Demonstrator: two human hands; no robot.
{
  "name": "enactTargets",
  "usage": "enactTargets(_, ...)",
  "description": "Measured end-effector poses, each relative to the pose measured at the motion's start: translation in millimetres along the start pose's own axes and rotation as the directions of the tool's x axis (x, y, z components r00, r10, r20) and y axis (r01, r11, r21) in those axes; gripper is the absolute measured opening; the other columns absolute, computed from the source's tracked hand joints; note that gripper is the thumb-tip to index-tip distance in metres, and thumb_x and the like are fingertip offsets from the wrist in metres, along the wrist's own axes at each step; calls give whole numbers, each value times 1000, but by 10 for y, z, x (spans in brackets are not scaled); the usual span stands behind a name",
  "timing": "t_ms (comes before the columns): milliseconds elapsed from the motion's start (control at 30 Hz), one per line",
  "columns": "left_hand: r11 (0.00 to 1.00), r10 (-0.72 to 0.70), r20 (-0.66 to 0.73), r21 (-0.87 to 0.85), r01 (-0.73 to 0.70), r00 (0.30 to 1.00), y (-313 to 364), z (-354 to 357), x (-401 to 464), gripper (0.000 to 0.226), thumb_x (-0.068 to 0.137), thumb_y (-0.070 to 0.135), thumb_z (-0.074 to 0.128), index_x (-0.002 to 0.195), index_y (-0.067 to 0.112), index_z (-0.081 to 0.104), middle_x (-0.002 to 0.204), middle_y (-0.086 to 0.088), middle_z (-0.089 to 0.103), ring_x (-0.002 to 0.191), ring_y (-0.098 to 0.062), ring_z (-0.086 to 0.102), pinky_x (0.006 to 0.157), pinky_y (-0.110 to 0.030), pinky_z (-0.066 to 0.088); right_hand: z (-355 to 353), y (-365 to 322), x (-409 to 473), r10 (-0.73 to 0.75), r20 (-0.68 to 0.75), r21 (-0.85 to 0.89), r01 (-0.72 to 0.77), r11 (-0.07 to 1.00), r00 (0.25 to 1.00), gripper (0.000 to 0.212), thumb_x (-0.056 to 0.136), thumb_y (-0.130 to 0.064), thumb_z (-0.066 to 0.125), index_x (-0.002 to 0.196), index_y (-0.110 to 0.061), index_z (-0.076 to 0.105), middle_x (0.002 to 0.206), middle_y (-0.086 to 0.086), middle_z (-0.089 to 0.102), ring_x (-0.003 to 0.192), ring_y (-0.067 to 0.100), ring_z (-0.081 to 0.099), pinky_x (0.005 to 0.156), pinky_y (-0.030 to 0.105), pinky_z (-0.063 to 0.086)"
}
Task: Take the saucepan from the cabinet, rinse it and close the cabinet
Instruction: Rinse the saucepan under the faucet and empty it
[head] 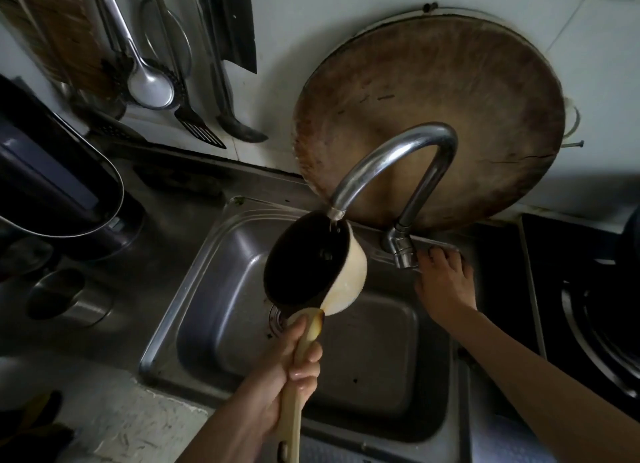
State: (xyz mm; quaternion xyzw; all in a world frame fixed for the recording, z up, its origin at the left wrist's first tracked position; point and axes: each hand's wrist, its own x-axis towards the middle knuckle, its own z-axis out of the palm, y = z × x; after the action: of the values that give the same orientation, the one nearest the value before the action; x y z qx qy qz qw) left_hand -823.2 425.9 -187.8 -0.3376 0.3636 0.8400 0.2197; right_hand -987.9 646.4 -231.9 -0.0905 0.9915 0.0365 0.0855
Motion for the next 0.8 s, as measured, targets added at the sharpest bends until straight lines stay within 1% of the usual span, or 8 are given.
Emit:
enactTargets(167, 952, 14, -210, 301, 51, 978, -27, 24, 122, 35, 89, 40, 53, 78, 7, 48, 35, 1, 52, 23, -10, 37, 31, -15, 30, -3, -13, 38, -5, 14, -38, 6, 999, 1000, 48, 89, -32, 49, 133, -16, 39, 135, 7, 44, 129, 29, 31, 107, 46, 33)
enactTargets(333, 803, 339, -50, 536, -262, 939, -53, -79, -1, 26, 93, 40, 46, 68, 36, 39, 35, 8, 41, 28, -6, 35, 34, -17, 29, -20, 4, 71, -16, 25, -59, 17, 998, 1000, 41, 90, -30, 47, 128, -16, 46, 132, 6, 50, 127, 29, 34, 104, 46, 32)
enactTargets(400, 816, 266, -72, 547, -185, 961, -46, -50, -10, 24, 92, 41, 46, 70, 34, 41, 34, 8, 41, 27, -5, 35, 33, -17, 29, -17, -1, 81, -28, 35, -74, 31, 997, 999, 41, 90, -30, 47, 128, -16, 46, 133, 6, 49, 128, 30, 32, 104, 46, 32)
enactTargets(500, 894, -7, -214, 436, 102, 977, -48, 36, 65, 32, 91, 42, 48, 84, 12, 46, 29, 5, 44, 24, -8, 38, 33, -18, 32, -32, 3, 106, -22, 57, -65, 26, 998, 998, 40, 91, -29, 47, 129, -16, 45, 135, 6, 49, 130, 29, 31, 104, 46, 33)
enactTargets(633, 833, 13, -205, 544, 103, 979, -7, 24, 101, 37, 85, 41, 56, 84, 5, 51, 30, 5, 45, 26, -7, 39, 33, -20, 33, -51, 11, 121, -21, 58, -63, 25, 998, 998, 39, 92, -28, 47, 129, -15, 46, 135, 6, 49, 129, 30, 32, 103, 45, 35)
enactTargets(667, 808, 39, -213, 582, 95, 976, 23, -12, 111, 40, 84, 40, 57, 93, 1, 53, 32, 4, 46, 26, -7, 40, 33, -19, 34, -53, 4, 115, -19, 60, -56, 22, 998, 998, 39, 92, -27, 47, 128, -14, 46, 134, 6, 50, 129, 30, 32, 101, 45, 35)
enactTargets(733, 637, 241, -215, 771, 12, 946, 69, -131, 141, 44, 90, 38, 51, 126, 13, 45, 47, 5, 54, 35, -5, 47, 37, -17, 37, -46, -7, 105, -18, 59, -48, 21, 999, 998, 37, 92, -27, 46, 127, -14, 48, 133, 6, 50, 129, 30, 31, 100, 43, 36)
enactTargets(800, 313, 471, -132, 949, -26, 872, 122, -259, 125, 49, 93, 40, 44, 138, 28, 33, 64, 8, 55, 49, -1, 53, 44, -15, 40, -48, -4, 107, -23, 55, -50, 26, 998, 998, 36, 92, -26, 45, 126, -14, 48, 133, 6, 49, 129, 30, 31, 99, 42, 36)
